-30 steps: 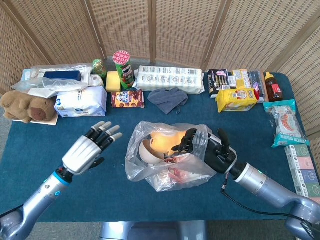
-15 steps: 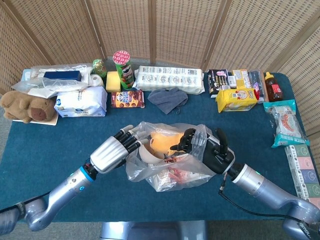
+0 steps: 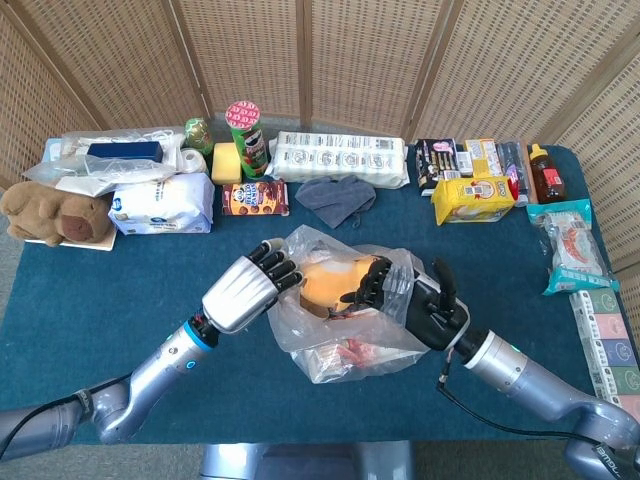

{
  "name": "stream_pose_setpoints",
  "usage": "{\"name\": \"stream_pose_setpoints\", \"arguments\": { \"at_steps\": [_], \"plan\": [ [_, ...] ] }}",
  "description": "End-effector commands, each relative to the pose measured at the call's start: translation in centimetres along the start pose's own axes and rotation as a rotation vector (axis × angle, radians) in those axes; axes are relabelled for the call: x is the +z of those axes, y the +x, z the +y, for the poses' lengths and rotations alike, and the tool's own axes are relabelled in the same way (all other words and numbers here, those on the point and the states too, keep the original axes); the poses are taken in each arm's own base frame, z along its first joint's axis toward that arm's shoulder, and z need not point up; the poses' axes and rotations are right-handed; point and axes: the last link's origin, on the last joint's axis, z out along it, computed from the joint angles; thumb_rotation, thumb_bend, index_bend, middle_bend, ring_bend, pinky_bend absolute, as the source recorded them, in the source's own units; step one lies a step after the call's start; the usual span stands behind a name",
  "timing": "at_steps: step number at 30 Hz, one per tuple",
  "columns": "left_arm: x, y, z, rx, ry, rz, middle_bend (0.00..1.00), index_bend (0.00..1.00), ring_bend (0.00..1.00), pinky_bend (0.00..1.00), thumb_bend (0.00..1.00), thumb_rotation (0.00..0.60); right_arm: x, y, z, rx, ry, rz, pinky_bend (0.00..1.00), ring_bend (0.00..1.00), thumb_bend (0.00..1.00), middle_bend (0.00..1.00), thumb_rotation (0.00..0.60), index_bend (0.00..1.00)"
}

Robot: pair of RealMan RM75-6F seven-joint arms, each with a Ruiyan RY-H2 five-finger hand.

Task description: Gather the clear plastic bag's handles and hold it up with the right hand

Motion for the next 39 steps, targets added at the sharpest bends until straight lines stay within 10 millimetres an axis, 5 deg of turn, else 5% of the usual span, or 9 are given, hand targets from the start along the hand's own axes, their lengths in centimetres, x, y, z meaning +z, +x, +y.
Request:
{"name": "stream_pose_setpoints", "arguments": {
  "at_steps": [1, 7, 13, 26, 39],
  "plan": [
    [0.5, 0.4, 0.1, -0.005, 0.008, 0.049, 0.43, 0.43, 0.36, 0.23, 0.2, 0.6, 0.0, 0.0, 0.0, 0.0, 0.001, 0.0, 0.21, 0.41, 0.17, 0.47, 0.221, 0.39],
    [0.0, 1.0, -0.6, -0.023, 0.039, 0.058, 0.44, 0.43, 0.37, 0.27, 0.21, 0.6, 0.0, 0.2, 0.0, 0.003, 0.004, 0.003, 0.21, 0.41, 0.17, 0.46, 0.222, 0.39],
    [-1.8, 0.9, -1.8, -0.086, 0.013, -0.116, 0.44, 0.43, 0.36, 0.28, 0.2, 0.6, 0.1, 0.4, 0.2, 0.009, 0.001, 0.008, 0.21, 0.41, 0.17, 0.47, 0.223, 0.39],
    [-4.9, 1.0, -2.7, -0.029, -0.019, -0.279, 0.34, 0.39, 0.19, 0.21, 0.17, 0.6, 0.1, 0.6, 0.2, 0.014, 0.0, 0.028, 0.21, 0.41, 0.17, 0.47, 0.223, 0.39],
    [-3.9, -1.5, -1.5, 0.042, -0.055, -0.234, 0.3, 0.33, 0.15, 0.18, 0.17, 0.6, 0.0, 0.6, 0.2, 0.017, 0.007, 0.036, 0.2, 0.41, 0.17, 0.46, 0.221, 0.39]
  ]
}}
